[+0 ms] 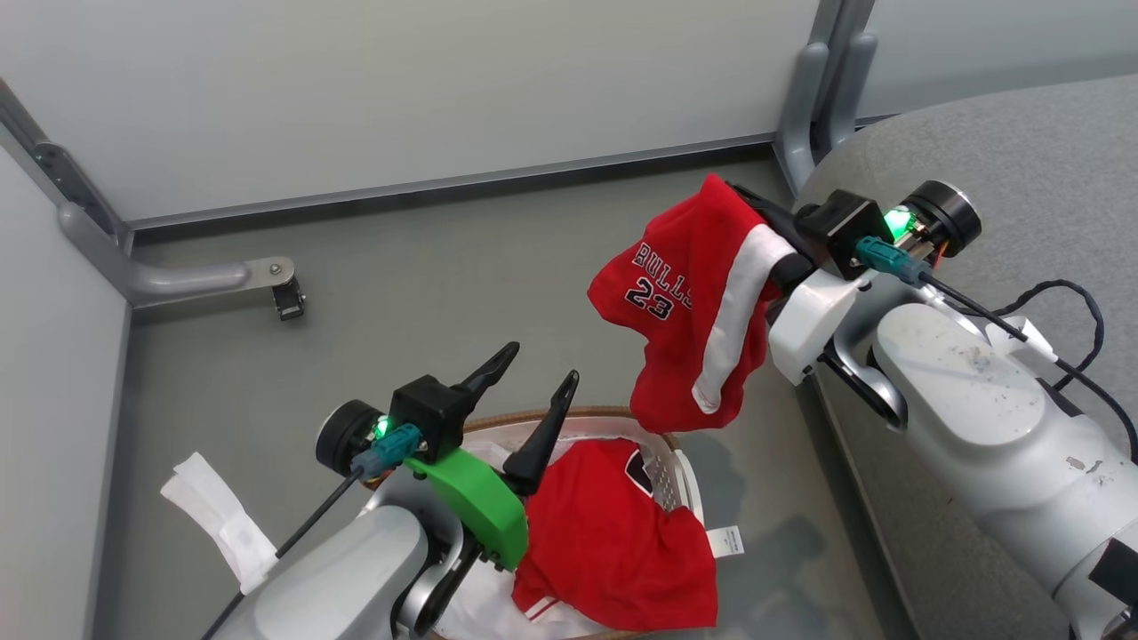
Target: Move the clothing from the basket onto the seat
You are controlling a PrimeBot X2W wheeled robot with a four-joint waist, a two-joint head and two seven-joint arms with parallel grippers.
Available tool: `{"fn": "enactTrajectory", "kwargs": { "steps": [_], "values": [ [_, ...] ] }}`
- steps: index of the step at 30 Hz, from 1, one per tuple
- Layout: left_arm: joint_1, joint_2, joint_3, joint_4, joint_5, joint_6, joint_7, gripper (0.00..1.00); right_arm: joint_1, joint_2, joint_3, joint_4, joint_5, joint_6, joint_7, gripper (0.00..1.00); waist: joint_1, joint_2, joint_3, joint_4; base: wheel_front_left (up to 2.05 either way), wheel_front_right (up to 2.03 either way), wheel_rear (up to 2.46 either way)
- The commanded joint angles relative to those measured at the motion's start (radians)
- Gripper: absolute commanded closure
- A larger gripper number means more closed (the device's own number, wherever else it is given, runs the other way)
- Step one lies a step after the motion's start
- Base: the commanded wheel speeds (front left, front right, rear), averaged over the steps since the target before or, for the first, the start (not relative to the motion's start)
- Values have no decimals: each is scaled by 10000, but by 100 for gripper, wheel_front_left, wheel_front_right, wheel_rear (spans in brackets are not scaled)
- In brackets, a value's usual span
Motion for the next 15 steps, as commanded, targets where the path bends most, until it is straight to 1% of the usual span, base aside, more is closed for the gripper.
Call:
{"fn": "enactTrajectory", "kwargs": {
  "steps": [1,7,15],
  "values": [
    [165,-59,-13,8,141,-12,-29,0,158,-65,-41,-25,39,-12,-25,100,0,0,-18,-31,0,0,0],
    [290,-121,-66,20,209,-39,-31,0,157,-109,-100,-51,25,-14,-25,100,0,0,27,-356,0,0,0],
    [256,-224,-97,-29,332,26,-32,0,-37,-114,-197,-242,-115,-14,-25,100,0,0,386,-1344,0,0,0]
  ]
}}
